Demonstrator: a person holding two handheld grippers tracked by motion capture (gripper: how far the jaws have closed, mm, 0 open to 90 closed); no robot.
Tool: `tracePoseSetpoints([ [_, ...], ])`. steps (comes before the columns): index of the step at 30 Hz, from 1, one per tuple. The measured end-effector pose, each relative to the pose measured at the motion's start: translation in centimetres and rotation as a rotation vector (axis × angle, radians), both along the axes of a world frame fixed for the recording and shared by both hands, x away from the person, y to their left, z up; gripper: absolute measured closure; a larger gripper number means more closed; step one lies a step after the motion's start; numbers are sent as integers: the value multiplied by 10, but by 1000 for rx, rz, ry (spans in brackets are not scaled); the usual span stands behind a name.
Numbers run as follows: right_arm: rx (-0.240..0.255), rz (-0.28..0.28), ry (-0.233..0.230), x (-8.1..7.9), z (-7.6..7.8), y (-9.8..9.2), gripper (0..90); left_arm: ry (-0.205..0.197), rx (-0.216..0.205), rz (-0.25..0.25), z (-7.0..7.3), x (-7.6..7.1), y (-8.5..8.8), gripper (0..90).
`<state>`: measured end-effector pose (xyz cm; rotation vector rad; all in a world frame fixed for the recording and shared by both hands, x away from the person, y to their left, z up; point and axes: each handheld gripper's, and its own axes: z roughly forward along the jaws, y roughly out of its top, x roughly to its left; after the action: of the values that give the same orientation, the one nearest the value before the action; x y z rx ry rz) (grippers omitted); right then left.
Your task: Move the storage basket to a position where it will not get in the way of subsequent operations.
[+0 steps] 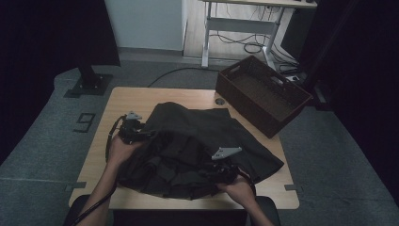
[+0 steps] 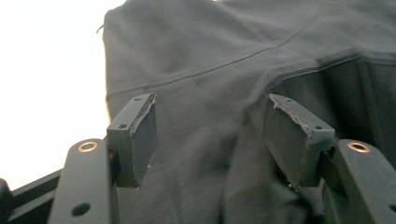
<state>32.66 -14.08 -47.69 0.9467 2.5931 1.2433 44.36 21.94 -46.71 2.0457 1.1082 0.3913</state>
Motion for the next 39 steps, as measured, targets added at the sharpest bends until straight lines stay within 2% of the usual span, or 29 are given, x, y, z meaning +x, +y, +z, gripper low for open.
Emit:
tracePoseSetpoints([
  [3,-6,-31,-41,11,13,-4,526,22,-7,-48,4,2,-9,335],
  [5,-17,-61,-60,20,18,-7,517,33,13,-72,3,4,-18,327],
  [10,-62,-120,-43,44,14,-10,492,77,66,-88,-11,12,-33,340],
  [13,-101,-136,-35,50,8,-10,507,102,115,-77,-19,14,-36,489],
  [15,-99,-140,-15,53,4,-12,550,105,128,-90,-22,11,-37,605],
  [16,-97,-132,1,54,3,-13,633,109,141,-98,-21,9,-36,689],
  [17,-99,-125,10,54,2,-14,747,115,135,-104,-19,7,-35,795],
  [19,-96,-110,21,51,1,-15,855,105,105,-110,-14,0,-32,881],
  [22,-80,-91,11,42,4,-16,875,75,54,-131,-2,-22,-26,884],
  [26,-54,-63,-1,23,7,-20,873,32,23,-167,12,-62,-14,881],
  [28,-40,-56,4,13,5,-22,872,28,4,-187,15,-83,-6,869],
  [32,-29,-42,32,-7,-7,-28,846,52,-12,-233,12,-121,8,820],
  [35,-29,-38,50,-19,-13,-35,756,69,-37,-295,12,-141,15,694],
  [37,-2,-40,52,-26,-6,-43,688,54,-54,-314,19,-147,19,588],
  [39,40,-48,39,-29,7,-52,624,30,-63,-308,28,-147,21,487],
])
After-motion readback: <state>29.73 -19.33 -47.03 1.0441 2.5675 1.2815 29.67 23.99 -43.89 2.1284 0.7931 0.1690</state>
